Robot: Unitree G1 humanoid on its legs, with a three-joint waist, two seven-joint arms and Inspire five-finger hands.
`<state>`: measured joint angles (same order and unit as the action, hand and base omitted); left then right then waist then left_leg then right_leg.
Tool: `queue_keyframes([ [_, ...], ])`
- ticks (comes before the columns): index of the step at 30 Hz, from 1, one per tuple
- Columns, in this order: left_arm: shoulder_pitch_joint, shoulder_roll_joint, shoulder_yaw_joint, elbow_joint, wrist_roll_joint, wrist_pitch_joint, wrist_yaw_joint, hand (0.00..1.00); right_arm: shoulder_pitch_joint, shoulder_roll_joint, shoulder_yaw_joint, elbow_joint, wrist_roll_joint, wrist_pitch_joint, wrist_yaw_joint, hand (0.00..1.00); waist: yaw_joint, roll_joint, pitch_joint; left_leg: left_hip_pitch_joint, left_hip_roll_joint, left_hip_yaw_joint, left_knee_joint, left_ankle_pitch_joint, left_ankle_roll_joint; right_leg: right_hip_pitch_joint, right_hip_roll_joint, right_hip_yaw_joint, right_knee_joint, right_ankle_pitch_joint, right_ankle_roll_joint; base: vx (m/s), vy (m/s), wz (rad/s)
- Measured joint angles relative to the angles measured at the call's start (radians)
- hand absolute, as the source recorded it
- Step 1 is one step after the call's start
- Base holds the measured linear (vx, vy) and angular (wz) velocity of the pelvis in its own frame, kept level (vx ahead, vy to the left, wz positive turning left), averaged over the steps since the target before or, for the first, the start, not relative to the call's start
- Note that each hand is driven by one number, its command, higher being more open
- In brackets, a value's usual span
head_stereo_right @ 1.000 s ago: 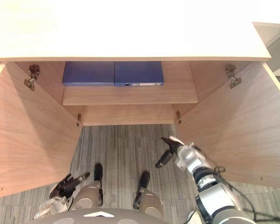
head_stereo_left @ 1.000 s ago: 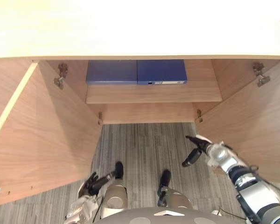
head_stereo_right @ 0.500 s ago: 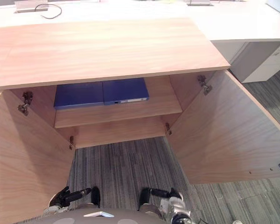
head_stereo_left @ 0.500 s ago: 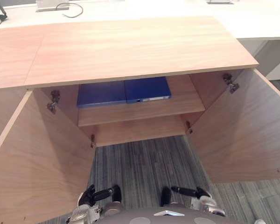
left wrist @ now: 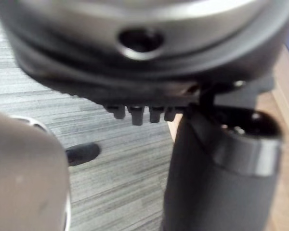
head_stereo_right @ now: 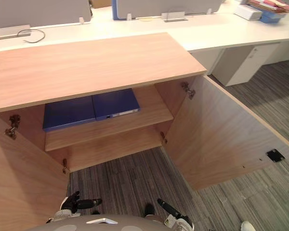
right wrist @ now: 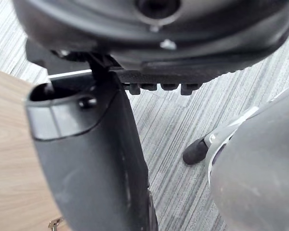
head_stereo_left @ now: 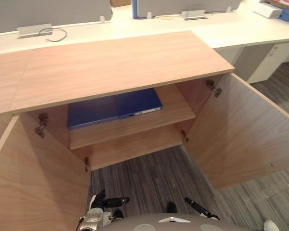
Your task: Walk over to the cabinet, pick up the folder, carry it to the office cabinet, place the folder inside the office cabinet, then close the office cabinet door
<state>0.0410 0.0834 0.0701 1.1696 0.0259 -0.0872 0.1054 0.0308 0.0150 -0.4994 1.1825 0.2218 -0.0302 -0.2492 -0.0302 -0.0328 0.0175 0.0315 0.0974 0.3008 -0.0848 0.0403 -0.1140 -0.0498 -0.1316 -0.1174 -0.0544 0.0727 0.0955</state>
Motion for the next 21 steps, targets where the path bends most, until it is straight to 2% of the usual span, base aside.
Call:
queue_keyframes([
  [1,0.0,0.0,0.0,0.0,0.001,0.0,0.0,1.0,0.001,0.0,0.0,0.0,0.0,0.0,-0.001,1.0,0.0,0.0,0.001,0.002,0.001,0.004,0.002,-0.003,0.001,0.0,0.001,0.004,0.0,0.0,0.0,0.03,-0.003,-0.23],
  [4,-0.002,0.0,0.027,-0.001,-0.004,0.002,0.002,1.0,0.007,-0.001,-0.002,0.0,-0.011,0.001,-0.003,1.0,0.002,-0.003,0.006,-0.02,0.021,0.02,0.128,-0.08,0.001,0.012,0.004,0.032,0.004,-0.006,-0.007,0.03,-0.002,-0.29],
  [5,-0.003,-0.007,0.053,-0.001,-0.009,0.002,0.005,1.0,0.007,-0.005,0.0,-0.001,-0.014,0.001,-0.002,1.0,0.009,-0.004,0.011,-0.041,0.03,-0.022,0.22,-0.135,0.005,0.017,0.011,0.056,0.004,-0.007,-0.008,0.01,0.006,-0.6],
  [7,-0.006,-0.029,0.089,-0.002,-0.022,0.002,0.015,1.0,0.003,-0.019,0.014,-0.001,-0.019,0.001,0.0,1.0,0.032,0.023,0.012,-0.071,0.031,-0.208,0.329,-0.241,-0.003,0.009,0.039,0.115,0.008,-0.002,-0.002,0.01,0.05,-0.92],
  [9,-0.006,-0.036,0.111,0.0,-0.024,0.003,0.02,1.0,-0.006,-0.03,0.041,-0.001,-0.02,0.001,0.0,1.0,0.031,0.032,0.016,-0.092,0.014,-0.281,0.4,-0.303,0.007,-0.004,0.049,0.166,0.009,0.005,0.007,0.02,0.125,-0.73],
  [12,-0.01,-0.036,0.145,-0.003,-0.029,0.002,0.02,1.0,-0.01,-0.025,0.037,-0.001,-0.019,0.002,0.001,1.0,0.029,0.023,0.023,-0.097,-0.012,-0.306,0.418,-0.331,0.023,-0.023,0.041,0.202,0.007,0.012,0.018,0.0,0.147,-0.43],
  [13,-0.01,-0.037,0.169,-0.003,-0.039,0.002,0.021,1.0,-0.011,-0.019,0.037,-0.001,-0.019,0.002,0.001,1.0,0.029,0.011,0.028,-0.098,-0.023,-0.29,0.418,-0.337,0.032,-0.036,0.034,0.222,0.01,0.013,0.019,0.0,0.155,-0.33],
  [15,-0.008,-0.036,0.185,-0.003,-0.052,0.002,0.022,1.0,-0.012,-0.012,0.036,-0.001,-0.019,0.003,0.003,1.0,0.03,0.008,0.03,-0.093,-0.029,-0.265,0.414,-0.342,0.041,-0.048,0.031,0.247,0.014,0.016,0.02,0.02,0.11,-0.39],
  [21,-0.003,-0.049,0.193,-0.008,-0.046,0.0,0.02,1.0,-0.01,-0.014,0.012,-0.002,-0.032,0.004,0.02,1.0,0.032,0.016,0.031,-0.049,-0.035,-0.219,0.364,-0.344,0.05,-0.055,0.031,0.279,0.019,0.015,0.012,0.05,0.04,-0.23],
])
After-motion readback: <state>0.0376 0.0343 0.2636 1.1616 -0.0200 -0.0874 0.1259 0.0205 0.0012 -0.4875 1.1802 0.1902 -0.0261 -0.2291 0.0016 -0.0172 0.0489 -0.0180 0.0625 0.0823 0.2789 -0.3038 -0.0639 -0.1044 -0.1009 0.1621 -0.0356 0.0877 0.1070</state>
